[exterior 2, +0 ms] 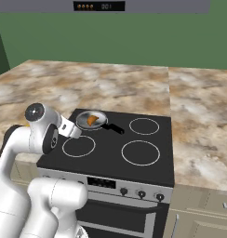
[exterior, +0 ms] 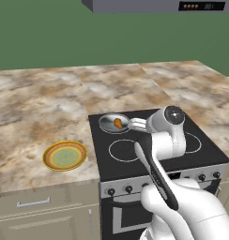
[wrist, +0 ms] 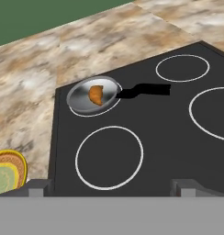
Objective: Pick the croissant and place it on the pan. Then turn on the stove to warm the croissant.
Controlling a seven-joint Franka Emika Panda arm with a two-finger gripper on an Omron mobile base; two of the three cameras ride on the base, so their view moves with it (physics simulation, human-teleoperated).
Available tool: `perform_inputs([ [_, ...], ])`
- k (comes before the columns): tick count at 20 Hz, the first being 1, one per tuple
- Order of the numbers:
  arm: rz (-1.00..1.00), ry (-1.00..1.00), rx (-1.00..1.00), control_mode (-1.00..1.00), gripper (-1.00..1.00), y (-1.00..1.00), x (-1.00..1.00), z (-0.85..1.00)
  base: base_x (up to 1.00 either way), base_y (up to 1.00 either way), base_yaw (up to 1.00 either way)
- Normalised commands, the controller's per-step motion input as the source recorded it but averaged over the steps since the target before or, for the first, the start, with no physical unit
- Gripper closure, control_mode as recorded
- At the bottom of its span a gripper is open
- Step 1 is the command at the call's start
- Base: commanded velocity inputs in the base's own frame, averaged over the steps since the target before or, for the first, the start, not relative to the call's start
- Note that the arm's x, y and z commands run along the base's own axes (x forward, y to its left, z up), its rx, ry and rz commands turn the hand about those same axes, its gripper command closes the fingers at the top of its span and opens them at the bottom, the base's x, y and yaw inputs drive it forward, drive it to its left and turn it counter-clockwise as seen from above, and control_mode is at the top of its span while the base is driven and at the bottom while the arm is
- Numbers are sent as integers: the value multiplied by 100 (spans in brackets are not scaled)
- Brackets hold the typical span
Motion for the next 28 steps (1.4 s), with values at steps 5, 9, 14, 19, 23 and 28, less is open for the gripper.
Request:
perform_inputs([
  [5, 0, 0, 0, -100, -100, 0, -1, 0, 0, 0, 0],
  [9, 0, 0, 0, -100, -100, 0, -2, 0, 0, 0, 0],
  [14, 0, 0, 0, 100, -100, 0, -2, 0, -5, 0, 0],
  [19, 0, 0, 0, 100, -100, 0, 0, 0, -36, 0, 0],
  [23, 0, 0, 0, 100, -100, 0, 0, 0, -54, 0, 0],
  [28, 0, 0, 0, 100, -100, 0, 0, 0, -34, 0, 0],
])
